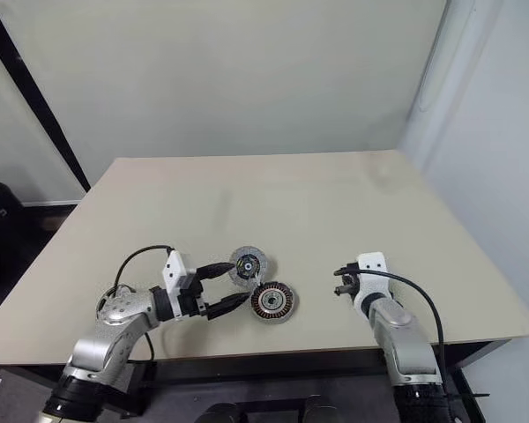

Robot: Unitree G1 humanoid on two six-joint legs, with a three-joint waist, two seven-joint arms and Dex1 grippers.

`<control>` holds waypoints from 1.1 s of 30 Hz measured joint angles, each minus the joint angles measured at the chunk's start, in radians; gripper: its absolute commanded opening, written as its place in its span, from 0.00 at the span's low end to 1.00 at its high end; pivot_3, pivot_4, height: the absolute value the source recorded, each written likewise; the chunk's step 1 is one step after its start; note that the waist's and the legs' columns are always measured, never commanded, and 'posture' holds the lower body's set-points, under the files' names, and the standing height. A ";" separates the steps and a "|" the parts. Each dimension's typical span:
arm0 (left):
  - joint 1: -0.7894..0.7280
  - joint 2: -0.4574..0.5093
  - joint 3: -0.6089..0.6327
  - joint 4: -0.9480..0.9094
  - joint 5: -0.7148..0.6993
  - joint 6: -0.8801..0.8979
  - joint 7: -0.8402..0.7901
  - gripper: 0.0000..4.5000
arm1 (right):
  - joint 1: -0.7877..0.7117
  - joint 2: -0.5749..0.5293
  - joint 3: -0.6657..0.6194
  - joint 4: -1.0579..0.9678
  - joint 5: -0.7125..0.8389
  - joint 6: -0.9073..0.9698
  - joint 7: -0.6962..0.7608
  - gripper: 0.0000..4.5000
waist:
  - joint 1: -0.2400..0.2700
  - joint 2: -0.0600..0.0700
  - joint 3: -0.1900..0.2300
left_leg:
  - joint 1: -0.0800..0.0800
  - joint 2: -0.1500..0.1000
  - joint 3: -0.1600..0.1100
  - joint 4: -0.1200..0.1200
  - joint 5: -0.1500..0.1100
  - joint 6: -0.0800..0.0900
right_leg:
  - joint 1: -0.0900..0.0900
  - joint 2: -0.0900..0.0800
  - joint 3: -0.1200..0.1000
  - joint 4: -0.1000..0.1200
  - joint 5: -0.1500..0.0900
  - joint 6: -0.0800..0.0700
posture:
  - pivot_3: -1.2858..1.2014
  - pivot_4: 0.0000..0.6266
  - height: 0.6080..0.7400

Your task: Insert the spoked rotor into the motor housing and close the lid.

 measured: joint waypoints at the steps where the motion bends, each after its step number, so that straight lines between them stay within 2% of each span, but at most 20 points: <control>1: 0.005 0.004 0.007 0.003 -0.006 0.004 -0.004 1.00 | -0.007 -0.004 0.017 -0.014 0.005 0.001 0.020 0.16 | 0.000 0.000 0.000 | 0.000 0.000 0.000 0.000 0.000 0.000 | 0.000 0.000 0.000 0.000 0.000 0.000 | 0.52 0.00 1.00; 7: 0.040 0.022 0.056 0.037 -0.025 -0.003 -0.032 1.00 | -0.074 -0.029 0.154 -0.058 0.018 0.014 0.159 0.16 | 0.000 0.000 0.000 | 0.000 0.000 0.000 0.000 0.000 0.000 | 0.000 0.000 0.000 0.000 0.000 0.000 | 0.52 0.00 1.00; 15: 0.084 0.022 0.072 0.054 -0.026 -0.033 -0.059 1.00 | -0.119 -0.003 0.268 -0.055 0.035 0.063 0.250 0.16 | 0.001 -0.001 0.000 | 0.000 0.000 -0.001 0.000 0.000 0.000 | 0.000 0.000 -0.001 0.000 0.000 0.000 | 0.52 0.00 1.00; 33: 0.128 0.018 0.053 0.054 -0.007 -0.099 -0.063 1.00 | -0.105 0.024 0.322 0.012 0.024 0.069 0.263 0.16 | 0.001 -0.001 0.000 | 0.000 0.000 -0.001 0.000 0.000 0.000 | -0.001 0.000 -0.001 0.000 0.000 0.000 | 0.52 0.00 1.00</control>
